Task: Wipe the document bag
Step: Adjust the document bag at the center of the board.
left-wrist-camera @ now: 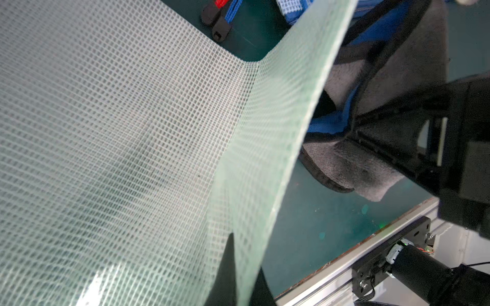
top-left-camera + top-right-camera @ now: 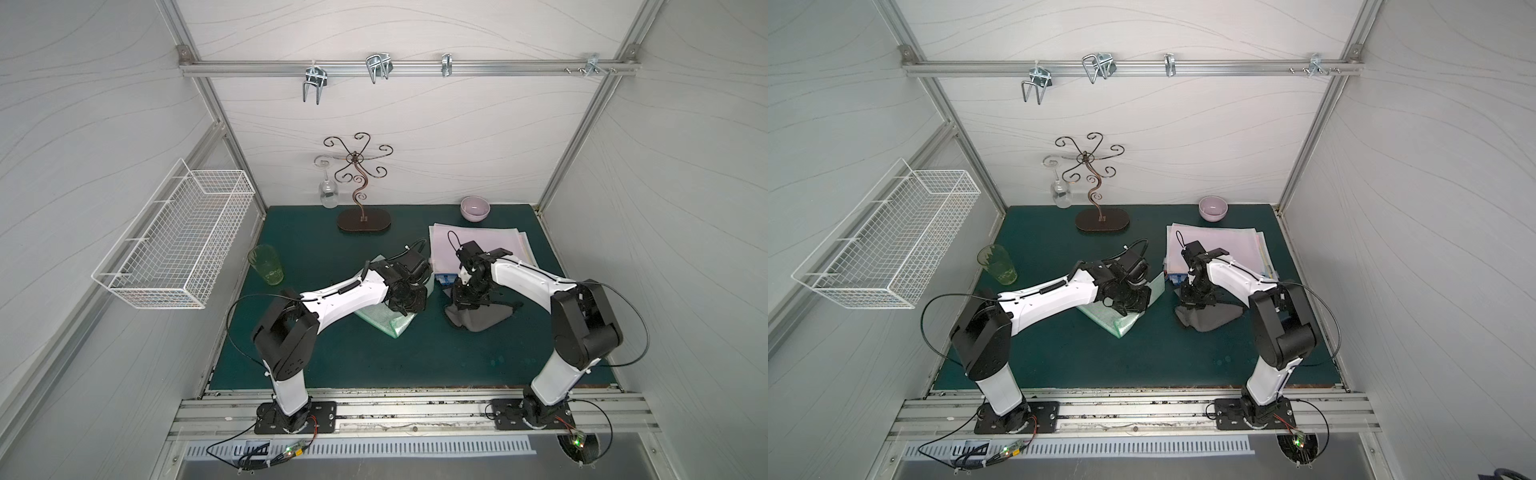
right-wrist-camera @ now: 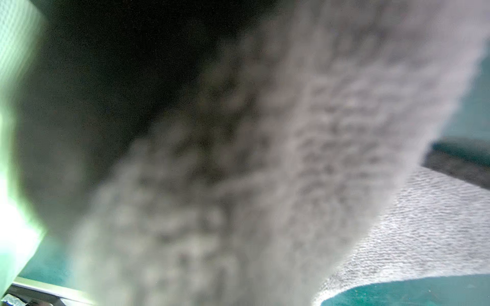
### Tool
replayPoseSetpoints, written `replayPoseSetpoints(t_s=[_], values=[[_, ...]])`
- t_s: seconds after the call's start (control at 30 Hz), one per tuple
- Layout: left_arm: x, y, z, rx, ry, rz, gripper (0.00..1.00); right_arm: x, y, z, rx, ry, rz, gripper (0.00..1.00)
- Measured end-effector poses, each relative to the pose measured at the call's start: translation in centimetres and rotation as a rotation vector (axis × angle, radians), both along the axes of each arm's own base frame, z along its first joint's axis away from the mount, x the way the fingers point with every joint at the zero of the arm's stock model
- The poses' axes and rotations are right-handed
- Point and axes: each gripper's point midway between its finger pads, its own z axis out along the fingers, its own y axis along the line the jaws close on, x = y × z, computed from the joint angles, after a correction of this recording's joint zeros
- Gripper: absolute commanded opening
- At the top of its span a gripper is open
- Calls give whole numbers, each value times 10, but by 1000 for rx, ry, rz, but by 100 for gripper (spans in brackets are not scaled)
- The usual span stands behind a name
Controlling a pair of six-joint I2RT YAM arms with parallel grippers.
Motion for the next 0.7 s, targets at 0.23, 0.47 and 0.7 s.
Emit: replayPoseSetpoints(t_s=[0.23, 0.47, 0.7], values=[[-3, -5, -9, -32, 26, 14, 14, -8, -2, -6, -1, 24, 15, 0], [-5, -9, -9, -51, 22, 11, 44, -8, -2, -3, 4, 17, 19, 0], [-2, -3, 9, -73, -22, 20, 39, -6, -8, 20, -8, -48, 14, 0]])
